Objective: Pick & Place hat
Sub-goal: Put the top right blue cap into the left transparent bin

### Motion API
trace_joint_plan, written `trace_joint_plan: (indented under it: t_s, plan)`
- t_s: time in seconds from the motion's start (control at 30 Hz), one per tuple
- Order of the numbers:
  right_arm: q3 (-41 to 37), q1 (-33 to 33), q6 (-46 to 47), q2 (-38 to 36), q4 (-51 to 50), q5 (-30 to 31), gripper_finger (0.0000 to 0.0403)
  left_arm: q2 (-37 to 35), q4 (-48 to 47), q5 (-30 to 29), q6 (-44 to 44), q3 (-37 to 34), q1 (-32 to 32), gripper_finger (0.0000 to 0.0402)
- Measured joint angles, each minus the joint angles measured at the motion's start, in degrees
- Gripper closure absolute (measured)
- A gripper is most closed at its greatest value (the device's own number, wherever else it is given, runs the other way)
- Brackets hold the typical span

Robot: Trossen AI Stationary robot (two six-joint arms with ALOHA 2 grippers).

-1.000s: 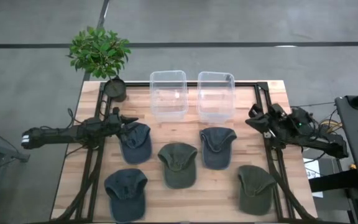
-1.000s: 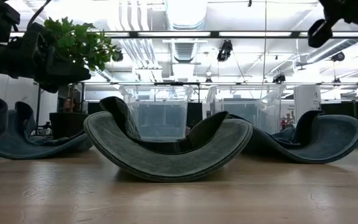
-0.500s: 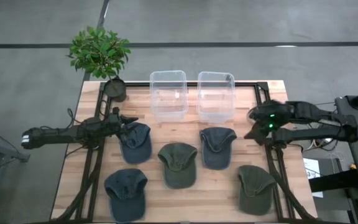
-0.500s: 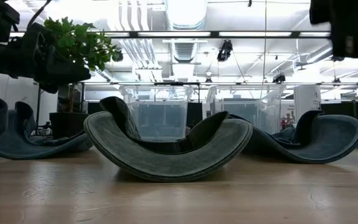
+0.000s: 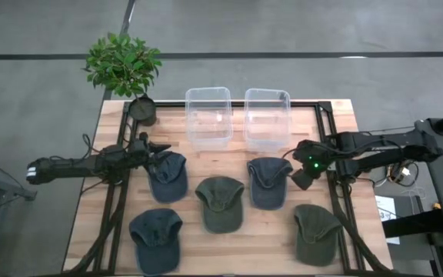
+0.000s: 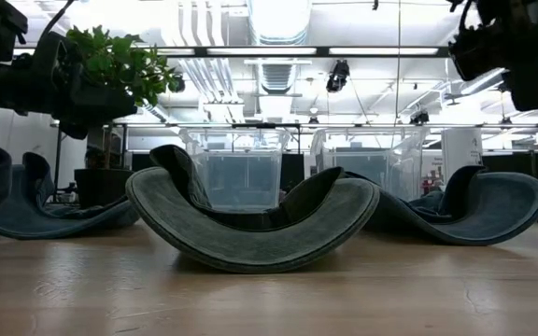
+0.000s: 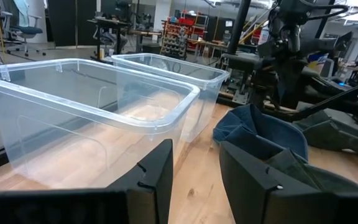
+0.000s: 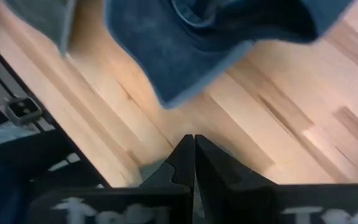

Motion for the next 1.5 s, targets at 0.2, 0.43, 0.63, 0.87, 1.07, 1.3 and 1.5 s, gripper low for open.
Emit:
trace_joint_plan:
  t_s: [0.2,0.43,0.63,0.87,1.07,1.3,1.5]
  plan:
    - [0.0,0.25,3.61,0.35,3.98,0.0,0.0393,0.0,-0.21,0.01,0.07,0.0,-0.01,0.0278]
    - [-0.02,0.33,6.61,0.38,3.85,-0.83,0.0351,0.0,-0.83,-0.04,2.22,0.0,-0.01,0.0278]
    - [-0.07,0.33,8.44,0.84,3.1,-2.74,0.0285,0.0,-0.93,-0.06,2.37,0.0,-0.01,0.0278]
    - [-1.94,0.33,11.01,2.71,3.67,1.8,0.023,0.0,-0.91,-0.06,2.34,0.0,-0.01,0.0278]
    - [-6.1,0.56,13.76,4.66,9.09,4.33,0.021,0.0,-0.85,-0.06,2.24,0.0,-0.01,0.0278]
    - [-11.1,0.55,15.57,6.53,18.56,6.17,0.0207,-0.02,-0.44,-0.06,0.34,0.0,-0.01,0.0278]
    - [-14.48,0.57,17.47,8.99,22.03,6.53,0.0207,0.0,-0.33,-0.06,0.21,0.0,0.0,0.0278]
